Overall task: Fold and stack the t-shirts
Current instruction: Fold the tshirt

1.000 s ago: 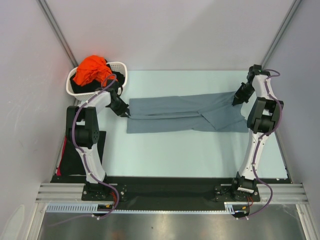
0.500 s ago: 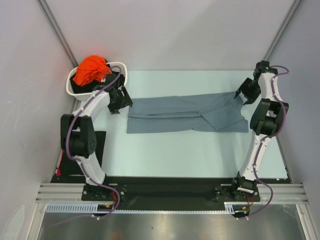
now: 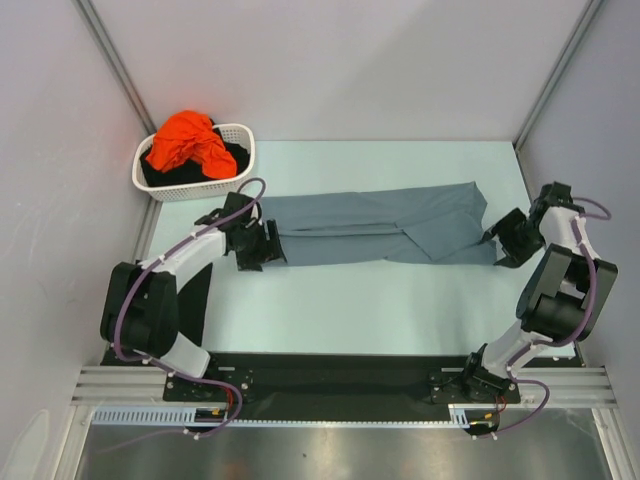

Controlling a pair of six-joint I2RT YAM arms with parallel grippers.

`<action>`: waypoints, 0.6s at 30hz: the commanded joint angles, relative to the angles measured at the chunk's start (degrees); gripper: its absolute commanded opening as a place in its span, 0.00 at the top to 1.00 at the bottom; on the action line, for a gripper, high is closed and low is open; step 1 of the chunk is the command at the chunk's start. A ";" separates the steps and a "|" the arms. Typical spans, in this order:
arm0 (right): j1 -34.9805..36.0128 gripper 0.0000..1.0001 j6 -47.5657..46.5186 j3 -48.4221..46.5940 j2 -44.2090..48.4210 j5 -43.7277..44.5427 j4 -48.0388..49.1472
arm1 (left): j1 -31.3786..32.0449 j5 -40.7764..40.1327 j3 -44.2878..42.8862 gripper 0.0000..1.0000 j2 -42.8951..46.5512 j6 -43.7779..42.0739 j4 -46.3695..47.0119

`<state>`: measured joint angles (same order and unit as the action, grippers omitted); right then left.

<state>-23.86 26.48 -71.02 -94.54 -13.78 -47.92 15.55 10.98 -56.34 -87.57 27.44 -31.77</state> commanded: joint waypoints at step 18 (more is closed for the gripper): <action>-4.18 0.31 -0.11 11.08 -3.98 -6.08 16.01 | -12.21 7.22 12.57 0.23 -2.08 15.18 16.30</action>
<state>-27.70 26.50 -60.58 -98.00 -19.05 -34.17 4.32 21.26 -43.46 -88.42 41.50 -17.34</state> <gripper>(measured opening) 0.693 0.776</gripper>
